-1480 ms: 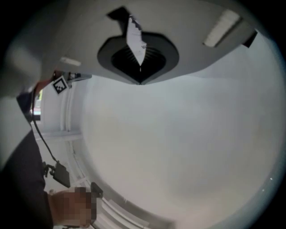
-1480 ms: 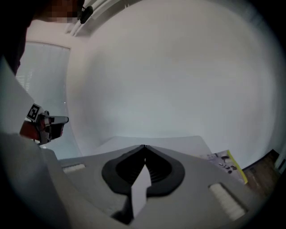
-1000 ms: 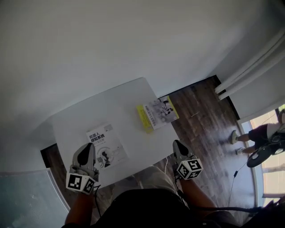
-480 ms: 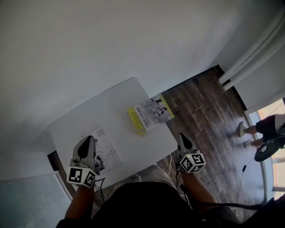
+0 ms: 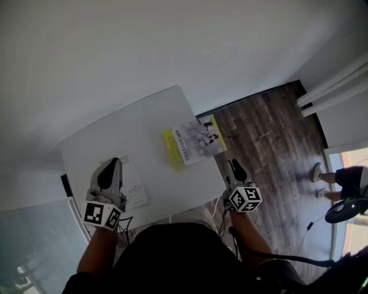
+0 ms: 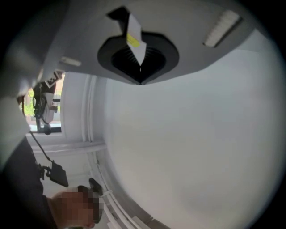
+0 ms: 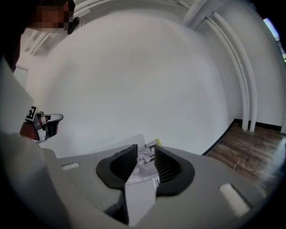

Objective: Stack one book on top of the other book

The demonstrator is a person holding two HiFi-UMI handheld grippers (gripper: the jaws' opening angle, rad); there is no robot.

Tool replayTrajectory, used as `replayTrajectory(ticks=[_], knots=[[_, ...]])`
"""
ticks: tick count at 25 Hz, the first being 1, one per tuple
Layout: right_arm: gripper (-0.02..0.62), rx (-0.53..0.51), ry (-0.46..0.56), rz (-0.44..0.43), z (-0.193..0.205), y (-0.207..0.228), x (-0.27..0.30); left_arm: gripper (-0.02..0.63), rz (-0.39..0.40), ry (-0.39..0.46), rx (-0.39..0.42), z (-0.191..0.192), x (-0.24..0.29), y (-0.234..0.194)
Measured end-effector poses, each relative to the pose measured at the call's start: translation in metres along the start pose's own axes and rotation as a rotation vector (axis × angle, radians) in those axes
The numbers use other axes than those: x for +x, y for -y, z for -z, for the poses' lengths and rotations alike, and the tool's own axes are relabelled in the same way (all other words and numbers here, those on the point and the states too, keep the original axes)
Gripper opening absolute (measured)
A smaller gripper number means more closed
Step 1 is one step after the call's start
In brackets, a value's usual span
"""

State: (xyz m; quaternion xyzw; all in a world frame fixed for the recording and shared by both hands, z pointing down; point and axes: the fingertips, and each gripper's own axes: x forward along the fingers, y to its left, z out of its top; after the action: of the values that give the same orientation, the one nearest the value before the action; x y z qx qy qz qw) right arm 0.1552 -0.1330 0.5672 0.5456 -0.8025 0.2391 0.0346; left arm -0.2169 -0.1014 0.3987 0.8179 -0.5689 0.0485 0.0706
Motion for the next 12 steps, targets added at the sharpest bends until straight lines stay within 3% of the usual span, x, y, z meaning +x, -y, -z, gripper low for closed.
replayTrajectory(ticks=[8, 12], knots=[[0.192, 0.068, -0.073, -0.057, 0.021, 0.021, 0.038, 0.005, -0.021, -0.061, -0.007, 0.005, 0.021, 0.004], [0.232, 0.116, -0.077, -0.084, 0.024, 0.028, 0.053, 0.006, -0.076, -0.072, -0.023, 0.006, 0.024, -0.007]])
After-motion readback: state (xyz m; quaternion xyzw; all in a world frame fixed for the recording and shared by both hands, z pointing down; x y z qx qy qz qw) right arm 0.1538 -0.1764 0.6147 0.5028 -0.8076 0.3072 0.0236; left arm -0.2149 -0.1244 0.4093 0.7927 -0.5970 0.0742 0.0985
